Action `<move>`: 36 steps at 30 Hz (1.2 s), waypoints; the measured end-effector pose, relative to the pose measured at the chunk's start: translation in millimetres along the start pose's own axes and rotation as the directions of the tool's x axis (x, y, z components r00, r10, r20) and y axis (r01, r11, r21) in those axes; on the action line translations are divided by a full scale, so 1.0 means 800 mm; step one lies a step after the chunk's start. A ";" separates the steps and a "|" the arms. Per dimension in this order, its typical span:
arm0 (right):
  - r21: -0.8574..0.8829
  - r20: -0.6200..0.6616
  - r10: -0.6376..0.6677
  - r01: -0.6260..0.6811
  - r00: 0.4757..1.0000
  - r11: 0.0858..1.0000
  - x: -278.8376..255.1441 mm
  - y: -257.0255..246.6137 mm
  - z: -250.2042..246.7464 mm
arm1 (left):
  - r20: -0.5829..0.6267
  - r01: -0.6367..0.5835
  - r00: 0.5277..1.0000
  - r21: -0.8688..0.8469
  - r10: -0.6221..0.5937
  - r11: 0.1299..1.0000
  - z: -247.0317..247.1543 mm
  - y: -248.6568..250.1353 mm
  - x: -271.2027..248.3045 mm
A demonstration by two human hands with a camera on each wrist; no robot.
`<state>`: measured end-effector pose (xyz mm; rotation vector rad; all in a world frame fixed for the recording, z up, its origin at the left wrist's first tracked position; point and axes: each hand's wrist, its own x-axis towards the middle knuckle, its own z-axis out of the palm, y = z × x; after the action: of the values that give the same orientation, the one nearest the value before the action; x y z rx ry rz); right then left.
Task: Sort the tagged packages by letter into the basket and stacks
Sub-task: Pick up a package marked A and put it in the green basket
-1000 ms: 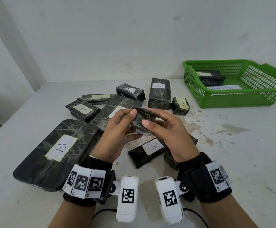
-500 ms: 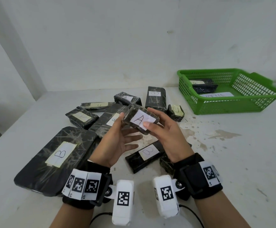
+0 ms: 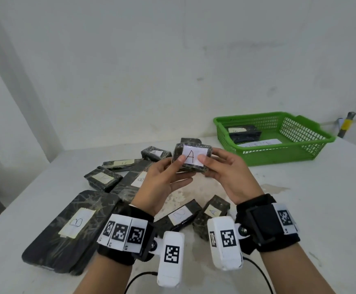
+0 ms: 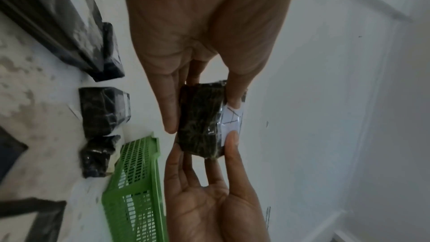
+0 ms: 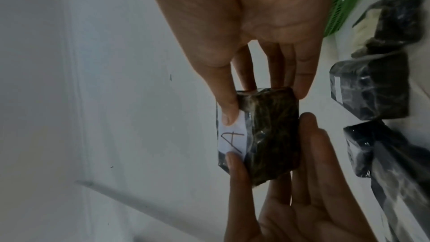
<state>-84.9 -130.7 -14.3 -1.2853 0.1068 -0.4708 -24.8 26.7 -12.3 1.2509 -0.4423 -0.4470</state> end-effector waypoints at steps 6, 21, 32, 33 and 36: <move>-0.055 -0.021 0.069 -0.070 0.997 0.996 0.003 -0.035 -0.061 | 0.074 0.081 0.994 0.055 -0.085 0.995 0.056 0.002 0.036; -0.382 -0.255 0.351 -0.427 0.901 0.819 0.249 -0.105 -0.218 | -0.119 0.285 0.958 0.318 -0.261 0.904 0.148 -0.058 0.226; -0.717 -0.219 0.720 -0.609 0.658 0.339 0.351 -0.029 -0.249 | 0.016 0.245 0.966 0.284 -0.260 0.927 0.145 -0.082 0.280; -0.725 -0.224 0.732 -0.612 0.644 0.316 0.352 -0.025 -0.250 | 0.026 0.237 0.967 0.280 -0.254 0.930 0.145 -0.082 0.281; -0.698 -0.212 0.755 -0.637 0.620 0.327 0.360 -0.016 -0.251 | 0.043 0.230 0.967 0.275 -0.251 0.934 0.144 -0.085 0.281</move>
<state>103.9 -427.4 -8.2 -1.8887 0.7784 0.5339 94.1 -205.7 -31.9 1.5638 -0.4258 -0.6625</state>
